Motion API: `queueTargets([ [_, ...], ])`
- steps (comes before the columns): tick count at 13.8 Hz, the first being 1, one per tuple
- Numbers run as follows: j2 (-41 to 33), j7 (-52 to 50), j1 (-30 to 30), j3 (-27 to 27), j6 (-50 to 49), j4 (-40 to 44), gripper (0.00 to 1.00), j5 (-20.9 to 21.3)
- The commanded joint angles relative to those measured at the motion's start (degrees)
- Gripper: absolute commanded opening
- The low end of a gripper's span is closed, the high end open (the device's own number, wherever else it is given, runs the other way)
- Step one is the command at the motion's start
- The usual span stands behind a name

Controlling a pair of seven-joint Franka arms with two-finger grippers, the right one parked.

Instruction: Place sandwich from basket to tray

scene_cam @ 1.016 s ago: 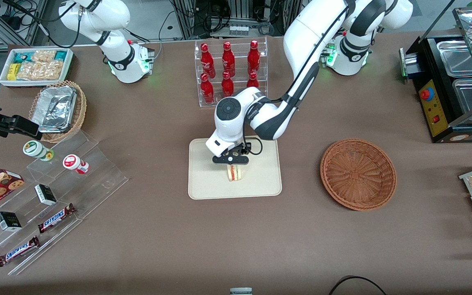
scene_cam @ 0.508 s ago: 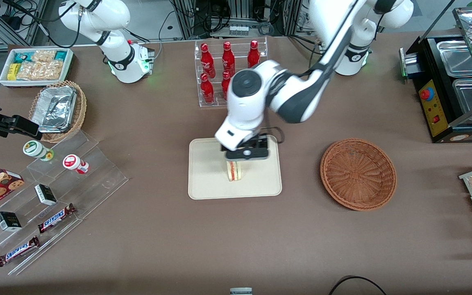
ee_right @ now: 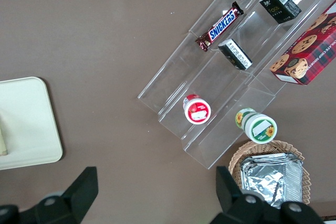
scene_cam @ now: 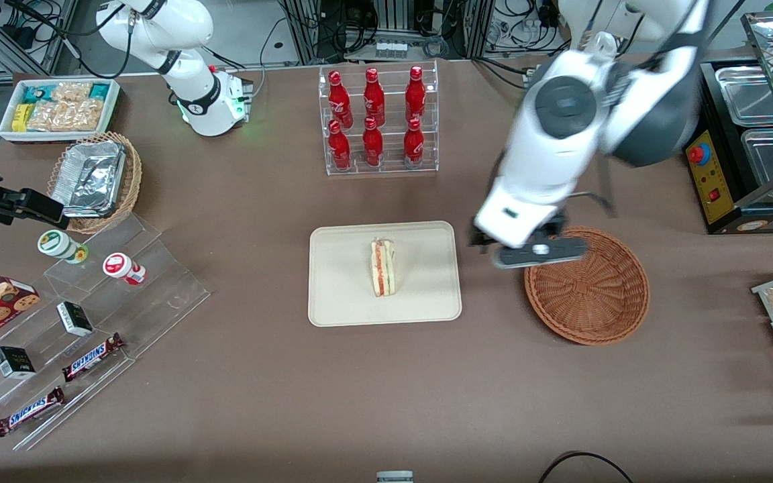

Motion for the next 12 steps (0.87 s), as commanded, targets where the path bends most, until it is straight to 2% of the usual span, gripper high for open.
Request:
queueTargets([
  [1,-4.4,7.9,5.1,-0.7,-3.5,-2.3,1.0,-0.7],
  [7,-11.2,25.0,15.7,-0.6,-9.4,-4.6,1.0,-1.7],
  [12,-17.8,31.0,21.2,-0.3,-9.0,-10.7,1.0,-1.7],
])
